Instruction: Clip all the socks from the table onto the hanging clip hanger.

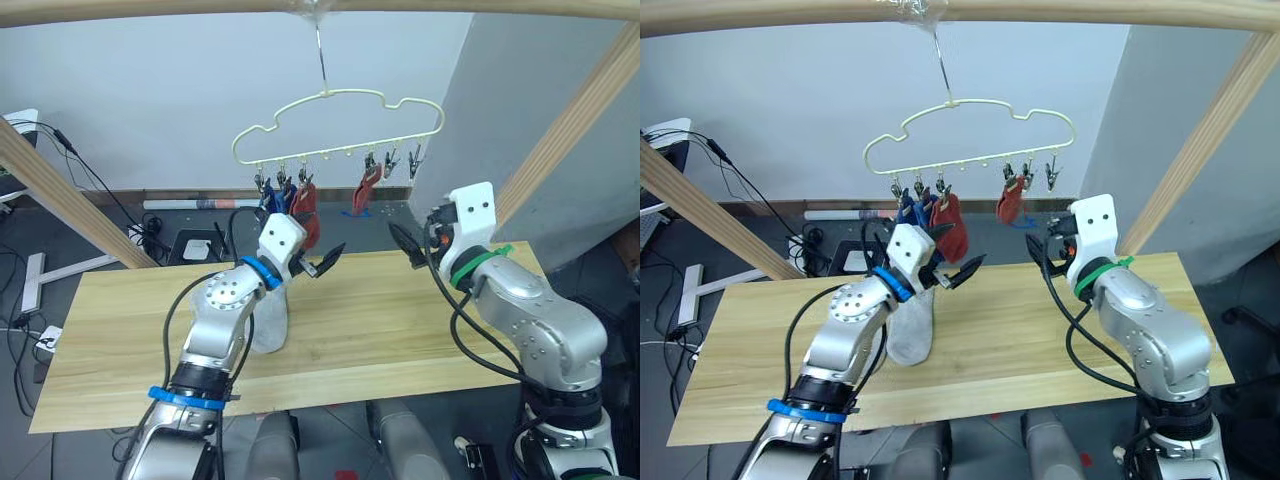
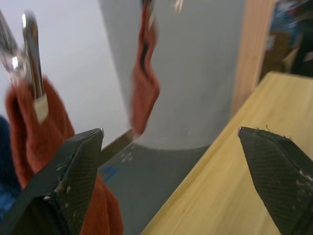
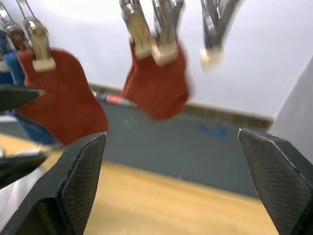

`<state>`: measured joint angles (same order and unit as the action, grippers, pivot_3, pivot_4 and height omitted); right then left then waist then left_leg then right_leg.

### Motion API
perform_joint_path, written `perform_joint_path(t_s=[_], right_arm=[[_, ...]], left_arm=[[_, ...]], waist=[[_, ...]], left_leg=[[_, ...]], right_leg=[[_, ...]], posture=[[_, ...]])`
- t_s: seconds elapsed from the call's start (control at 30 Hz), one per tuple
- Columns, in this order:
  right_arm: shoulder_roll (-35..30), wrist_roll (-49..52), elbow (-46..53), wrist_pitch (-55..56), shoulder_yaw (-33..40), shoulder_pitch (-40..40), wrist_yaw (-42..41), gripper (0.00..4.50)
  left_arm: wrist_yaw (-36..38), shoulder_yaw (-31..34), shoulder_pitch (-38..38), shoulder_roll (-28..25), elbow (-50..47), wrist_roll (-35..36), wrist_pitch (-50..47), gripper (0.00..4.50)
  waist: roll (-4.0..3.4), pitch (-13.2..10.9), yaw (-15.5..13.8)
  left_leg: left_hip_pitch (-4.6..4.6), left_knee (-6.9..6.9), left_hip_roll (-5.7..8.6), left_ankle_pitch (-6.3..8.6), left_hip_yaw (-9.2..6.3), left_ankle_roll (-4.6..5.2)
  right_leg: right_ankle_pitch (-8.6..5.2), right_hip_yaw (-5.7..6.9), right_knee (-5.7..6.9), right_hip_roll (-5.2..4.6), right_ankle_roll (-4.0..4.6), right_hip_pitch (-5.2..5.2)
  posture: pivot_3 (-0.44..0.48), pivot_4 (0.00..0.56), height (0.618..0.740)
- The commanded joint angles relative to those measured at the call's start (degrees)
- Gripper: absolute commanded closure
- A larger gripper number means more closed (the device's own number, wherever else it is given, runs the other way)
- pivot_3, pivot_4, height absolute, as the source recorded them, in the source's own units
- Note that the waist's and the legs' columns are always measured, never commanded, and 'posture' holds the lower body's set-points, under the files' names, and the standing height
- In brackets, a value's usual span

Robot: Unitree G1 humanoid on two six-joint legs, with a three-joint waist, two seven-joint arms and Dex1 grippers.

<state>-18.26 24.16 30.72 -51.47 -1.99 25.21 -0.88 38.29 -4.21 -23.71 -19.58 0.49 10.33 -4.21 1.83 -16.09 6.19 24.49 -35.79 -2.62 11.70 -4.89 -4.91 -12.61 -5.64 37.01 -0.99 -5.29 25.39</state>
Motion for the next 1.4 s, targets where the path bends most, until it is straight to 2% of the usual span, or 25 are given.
perform_joint_path(t_s=[0.03, 0.17, 0.3, 0.4, 0.8, 1.4], right_arm=[[0.2, -6.0, -0.2, 7.7, -1.8, 0.0, 0.3, 0.58], [1.1, -9.3, -1.5, 10.8, -2.6, 0.2, -0.4, 1.98], [3.4, -11.9, -3.8, 14.3, -3.3, 1.7, -0.5, 1.98], [4.4, -13.2, -5.4, 15.4, -3.4, 2.5, -0.9, 2.49], [8.6, -17.1, -12.9, 19.1, -2.1, 6.3, -0.6, 2.49], [12.6, -20.4, -24.3, 25.7, -1.8, 12.4, -0.9, 2.49]], left_arm=[[3.3, 1.8, 1.9, -3.6, -7.2, 3.4, -2.3, 0.00], [3.9, 3.2, 2.5, -5.9, -10.5, 5.3, -4.7, 0.00], [4.6, 5.8, 2.9, -9.2, -15.9, 8.4, -8.5, 0.00], [4.1, 5.9, 2.6, -9.6, -18.4, 9.5, -10.3, 0.00], [2.6, 5.9, 1.8, -9.4, -21.1, 10.0, -12.8, 0.00], [-0.4, 6.3, -3.5, -8.6, -24.6, 13.8, -19.3, 0.00]], waist=[[-0.01, 0.0, -0.1], [0.00, 0.0, -0.7], [-0.03, 0.0, -1.0], [-0.04, 0.0, -1.4], [-0.08, -0.1, -1.6], [-0.09, -0.1, -1.9]], left_leg=[[0.00, 0.02, 0.00, 0.00, 0.00, 0.00], [0.00, 0.02, 0.00, 0.00, 0.00, 0.00], [0.00, 0.03, -0.04, 0.00, 0.00, 0.00], [-0.01, 0.03, -0.04, 0.00, 0.00, 0.00], [0.00, 0.03, -0.04, 0.00, 0.00, 0.00], [0.00, 0.06, -0.04, 0.00, -0.01, 0.00]], right_leg=[[-0.01, 0.00, -0.01, 0.00, 0.02, 0.00], [-0.03, 0.01, -0.02, 0.00, 0.06, 0.01], [-0.07, 0.01, 0.00, 0.02, 0.13, 0.04], [-0.08, 0.01, 0.00, 0.02, 0.14, 0.03], [-0.07, 0.03, 0.00, 0.01, 0.13, 0.04], [-0.03, 0.04, 0.01, 0.01, 0.08, 0.03]], posture=[[-0.069, 0.270, 0.740], [-0.045, 0.272, 0.740], [-0.026, 0.273, 0.740], [-0.016, 0.274, 0.740], [0.006, 0.278, 0.740], [0.026, 0.272, 0.740]])
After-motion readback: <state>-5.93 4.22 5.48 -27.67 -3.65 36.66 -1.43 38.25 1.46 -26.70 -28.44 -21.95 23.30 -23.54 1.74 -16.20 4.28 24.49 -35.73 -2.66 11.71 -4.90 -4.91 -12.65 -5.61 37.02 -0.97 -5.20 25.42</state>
